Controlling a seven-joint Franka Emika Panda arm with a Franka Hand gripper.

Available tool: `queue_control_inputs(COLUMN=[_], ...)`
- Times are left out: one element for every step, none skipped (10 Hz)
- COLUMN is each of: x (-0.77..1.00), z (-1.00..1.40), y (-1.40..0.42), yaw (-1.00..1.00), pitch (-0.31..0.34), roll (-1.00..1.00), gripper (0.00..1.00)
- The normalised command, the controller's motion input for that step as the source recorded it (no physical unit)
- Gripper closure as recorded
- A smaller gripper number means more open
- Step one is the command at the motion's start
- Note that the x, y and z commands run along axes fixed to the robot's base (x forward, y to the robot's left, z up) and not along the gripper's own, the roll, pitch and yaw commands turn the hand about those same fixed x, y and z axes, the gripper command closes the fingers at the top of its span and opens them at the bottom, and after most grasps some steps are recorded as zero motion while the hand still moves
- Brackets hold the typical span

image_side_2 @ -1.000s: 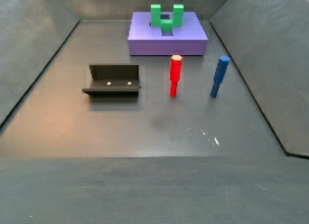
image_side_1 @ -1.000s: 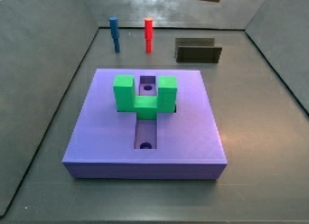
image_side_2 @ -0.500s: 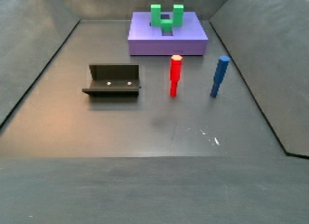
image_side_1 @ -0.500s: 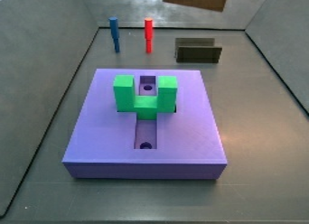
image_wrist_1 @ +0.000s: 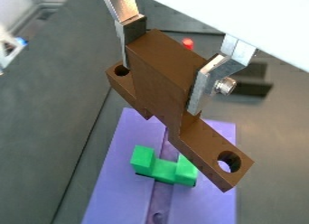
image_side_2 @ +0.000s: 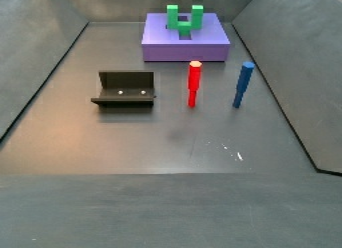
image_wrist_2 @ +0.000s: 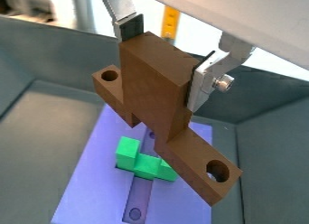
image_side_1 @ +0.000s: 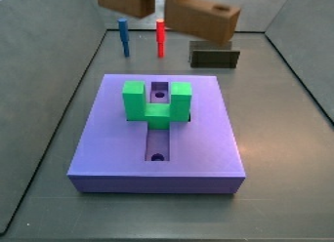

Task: Pick up the brown object. Move up. Place the brown object on the fixture. Regrasp the brown object. Move to above the board. Insert the brown object.
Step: Insert the brown object.

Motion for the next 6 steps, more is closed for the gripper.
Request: queue_control_inputs(x=[0.0, 0.0, 0.0, 0.0, 0.0, 0.0], z=[-0.26, -0.27, -0.25, -0.26, -0.26, -0.25], y=[-0.15, -0.07, -0.05, -0.04, -0.04, -0.04], yaw=[-0.93, -0.99, -0.99, -0.99, -0.99, -0.99], pitch=[-0.043, -0.099, -0.146, -0.169, -0.17, -0.173], roll=[-0.07, -0.09, -0.12, -0.12, -0.13, -0.13], gripper=[1.0, 1.0, 1.0, 1.0, 1.0, 1.0])
